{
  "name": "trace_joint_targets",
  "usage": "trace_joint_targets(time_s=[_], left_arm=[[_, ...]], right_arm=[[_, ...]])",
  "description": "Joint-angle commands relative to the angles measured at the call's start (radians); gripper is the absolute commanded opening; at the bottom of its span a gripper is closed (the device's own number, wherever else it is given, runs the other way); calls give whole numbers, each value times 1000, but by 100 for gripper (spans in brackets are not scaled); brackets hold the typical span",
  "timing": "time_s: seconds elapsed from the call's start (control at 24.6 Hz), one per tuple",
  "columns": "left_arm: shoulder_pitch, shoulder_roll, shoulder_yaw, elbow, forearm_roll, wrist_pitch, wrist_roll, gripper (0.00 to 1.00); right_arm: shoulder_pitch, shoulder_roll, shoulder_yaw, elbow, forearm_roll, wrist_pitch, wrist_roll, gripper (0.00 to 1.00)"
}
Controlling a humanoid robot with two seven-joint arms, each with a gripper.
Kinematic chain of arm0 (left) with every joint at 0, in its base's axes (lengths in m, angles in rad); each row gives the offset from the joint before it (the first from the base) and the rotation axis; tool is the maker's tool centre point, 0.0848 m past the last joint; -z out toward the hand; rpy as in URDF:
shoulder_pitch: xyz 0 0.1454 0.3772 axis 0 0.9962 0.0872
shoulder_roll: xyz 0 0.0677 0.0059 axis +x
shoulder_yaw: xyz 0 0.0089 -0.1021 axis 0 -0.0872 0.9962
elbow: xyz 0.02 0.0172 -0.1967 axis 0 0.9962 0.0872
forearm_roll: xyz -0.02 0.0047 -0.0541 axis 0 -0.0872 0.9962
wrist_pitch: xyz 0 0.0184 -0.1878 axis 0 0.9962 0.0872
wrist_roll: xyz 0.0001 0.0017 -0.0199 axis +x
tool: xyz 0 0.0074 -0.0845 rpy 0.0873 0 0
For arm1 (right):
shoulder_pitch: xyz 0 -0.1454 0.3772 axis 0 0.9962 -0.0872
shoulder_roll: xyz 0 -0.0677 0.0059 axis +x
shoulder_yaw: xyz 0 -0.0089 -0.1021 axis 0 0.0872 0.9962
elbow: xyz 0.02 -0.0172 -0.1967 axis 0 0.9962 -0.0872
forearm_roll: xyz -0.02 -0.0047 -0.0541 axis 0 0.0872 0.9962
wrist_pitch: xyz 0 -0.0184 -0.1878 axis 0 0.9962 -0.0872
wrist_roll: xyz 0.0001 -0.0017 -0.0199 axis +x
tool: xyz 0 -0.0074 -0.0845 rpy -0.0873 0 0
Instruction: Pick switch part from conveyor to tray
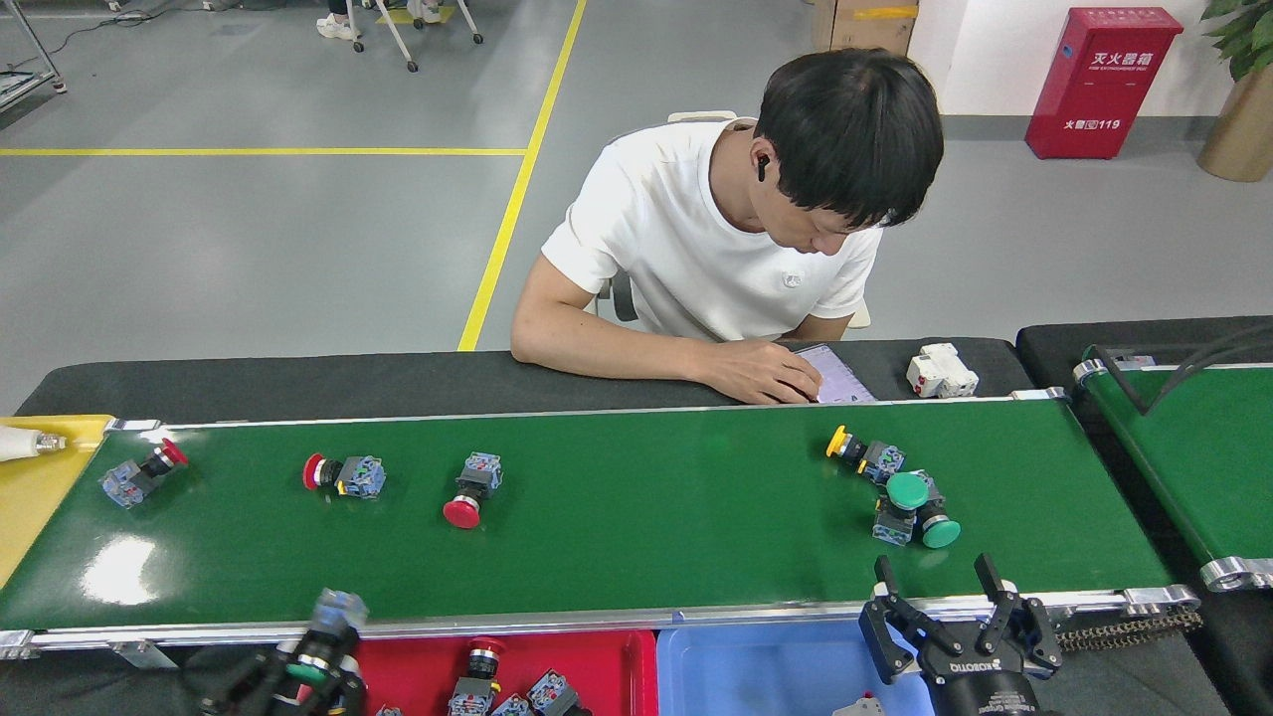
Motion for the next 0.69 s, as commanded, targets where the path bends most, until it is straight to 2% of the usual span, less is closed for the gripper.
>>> trace_joint_targets(time_s=[0.0, 0.04, 0.08, 0.12, 0.33, 0.45, 0.57, 0.65], left_arm=[[5, 12, -30, -17, -37, -15, 43, 23], [8, 11, -35, -17, -38, -28, 45, 48], [10, 4, -33, -25, -38, -38, 45, 66], [10, 9, -33, -31, -38, -47, 45, 100], [13, -5, -19, -37, -14, -47, 45, 100], [28, -51, 103, -35, 98, -39, 19, 100], [34, -118, 267, -32, 184, -47, -81, 100], [34, -135, 340, -26, 220, -48, -116, 100]], right_arm=[[-18, -3, -6, 8, -3, 2, 39, 99], [-31, -6, -6, 28, -3, -3, 73, 99], [-46, -9, -3, 40, -3, -5, 98, 99], [-67, -6, 0, 53, -3, -5, 127, 99], [-152, 6, 21, 129, -3, -20, 170, 99], [-196, 13, 77, 178, -1, -15, 170, 99], [-256, 52, 130, 229, 10, -11, 173, 99], [-299, 71, 158, 266, 11, -3, 174, 99]])
